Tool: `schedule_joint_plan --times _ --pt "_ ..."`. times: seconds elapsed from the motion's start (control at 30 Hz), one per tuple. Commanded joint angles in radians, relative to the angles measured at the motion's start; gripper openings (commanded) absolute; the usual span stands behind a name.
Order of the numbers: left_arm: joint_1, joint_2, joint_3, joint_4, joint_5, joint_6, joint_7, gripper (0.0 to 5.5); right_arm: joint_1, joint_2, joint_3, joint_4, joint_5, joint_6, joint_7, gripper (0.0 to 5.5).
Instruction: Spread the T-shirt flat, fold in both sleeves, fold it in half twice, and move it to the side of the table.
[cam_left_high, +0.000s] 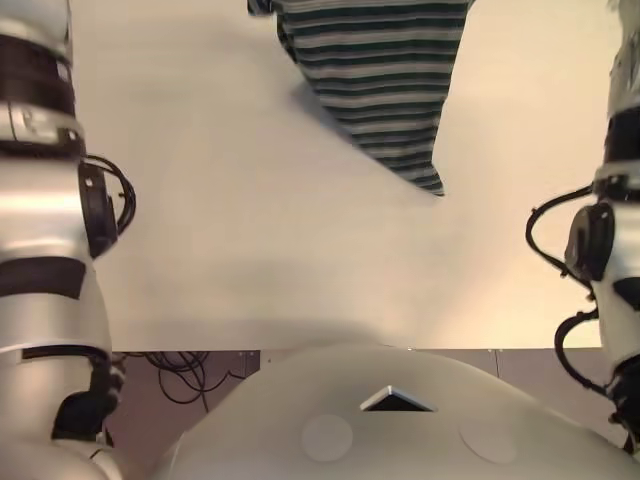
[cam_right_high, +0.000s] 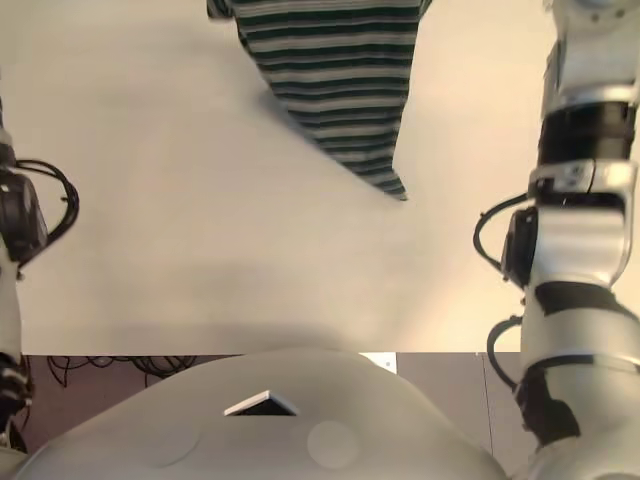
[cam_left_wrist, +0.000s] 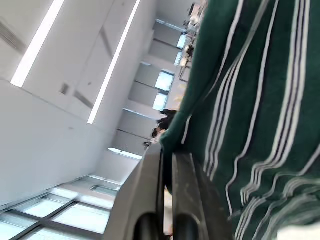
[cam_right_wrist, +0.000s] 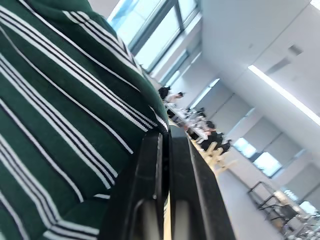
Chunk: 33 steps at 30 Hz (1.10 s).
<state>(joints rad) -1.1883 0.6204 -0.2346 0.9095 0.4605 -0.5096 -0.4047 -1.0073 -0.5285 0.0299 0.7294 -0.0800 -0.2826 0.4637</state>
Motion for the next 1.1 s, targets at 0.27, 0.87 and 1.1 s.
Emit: schedule_joint_plan --times 0.27,0.87,1.1 --pt "-0.462 -0.058 -0.207 0.418 0.284 0.110 0.352 0.00 -0.497 -0.031 0.080 0.556 -0.214 -0.097 -0.196 0.03" --pt "0.345 0.212 -0.076 -0.435 -0.643 -0.002 -0.697 0.00 0.308 -0.146 -0.108 -0.211 0.526 0.029 0.904 0.03" --pt "1.249 1.042 -0.576 -1.389 -1.074 -0.160 -0.612 0.00 1.337 -0.269 -0.080 -0.797 0.654 0.096 1.044 0.03"
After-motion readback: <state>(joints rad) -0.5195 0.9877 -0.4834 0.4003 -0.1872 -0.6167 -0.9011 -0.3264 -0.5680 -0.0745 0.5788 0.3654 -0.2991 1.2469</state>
